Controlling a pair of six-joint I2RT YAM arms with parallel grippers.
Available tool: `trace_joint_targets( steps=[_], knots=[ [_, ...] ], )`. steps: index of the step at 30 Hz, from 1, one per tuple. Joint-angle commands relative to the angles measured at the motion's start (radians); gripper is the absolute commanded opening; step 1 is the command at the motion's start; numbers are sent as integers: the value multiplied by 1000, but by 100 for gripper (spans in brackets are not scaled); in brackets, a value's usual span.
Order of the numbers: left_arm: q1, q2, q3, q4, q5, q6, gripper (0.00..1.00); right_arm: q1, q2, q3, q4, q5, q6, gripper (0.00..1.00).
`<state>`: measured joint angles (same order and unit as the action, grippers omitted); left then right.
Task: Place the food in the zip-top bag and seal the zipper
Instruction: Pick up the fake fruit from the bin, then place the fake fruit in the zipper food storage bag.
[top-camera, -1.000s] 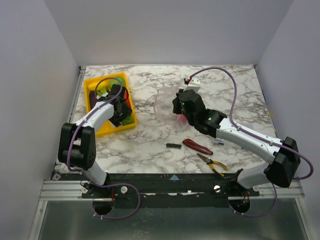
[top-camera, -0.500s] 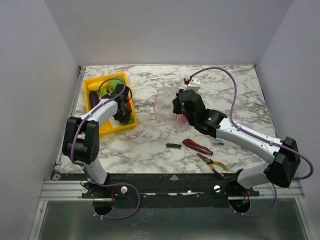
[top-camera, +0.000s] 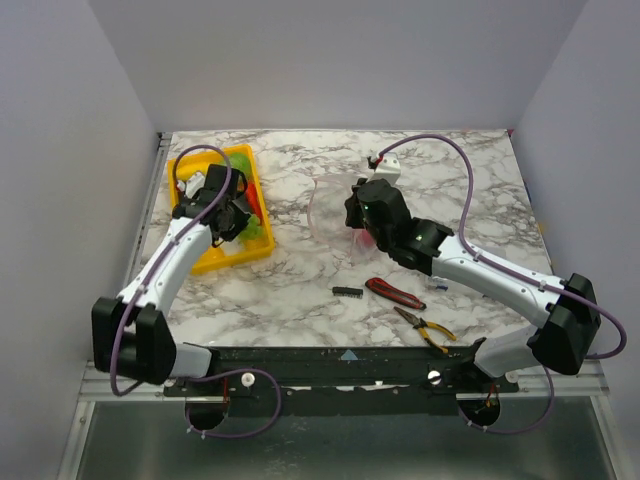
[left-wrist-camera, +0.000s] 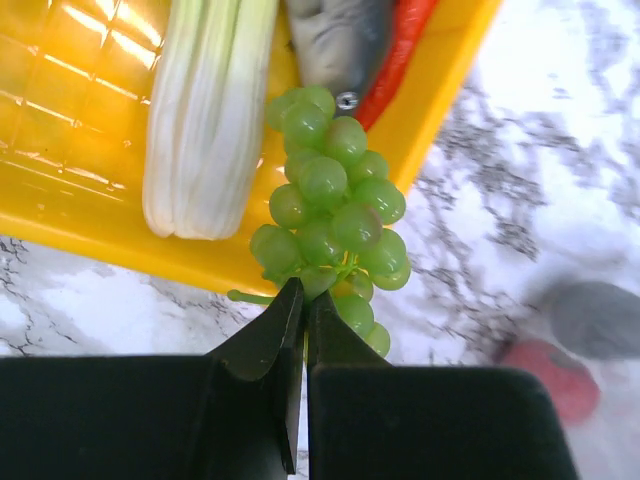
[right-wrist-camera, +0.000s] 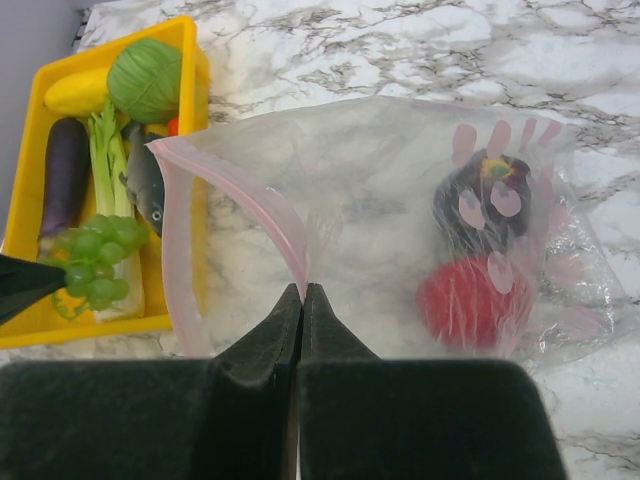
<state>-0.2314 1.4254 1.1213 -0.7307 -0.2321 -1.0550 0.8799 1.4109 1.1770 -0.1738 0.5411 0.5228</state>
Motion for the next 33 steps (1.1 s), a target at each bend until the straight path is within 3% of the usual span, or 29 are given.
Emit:
trace_joint_targets(
  steps=[1,4,9,16,26,33],
  knots=[
    [-1,-202,-49,56,61,138,0,2,11,29,-10,1,10,0],
    [-1,-336,-91,146,202,247,0,2,13,30,-10,-2,13,0],
    [-4,-550,-200,423,583,383,0,3,13,36,-9,-18,26,0],
    [-70,-611,-223,554,851,391,0,2,9,33,9,-46,47,0],
    [-200,-535,-226,583,886,402,0,3,-14,16,24,-56,74,0],
    [-212,-404,-167,519,812,394,0,2,-45,3,30,-54,76,1]
  ],
)
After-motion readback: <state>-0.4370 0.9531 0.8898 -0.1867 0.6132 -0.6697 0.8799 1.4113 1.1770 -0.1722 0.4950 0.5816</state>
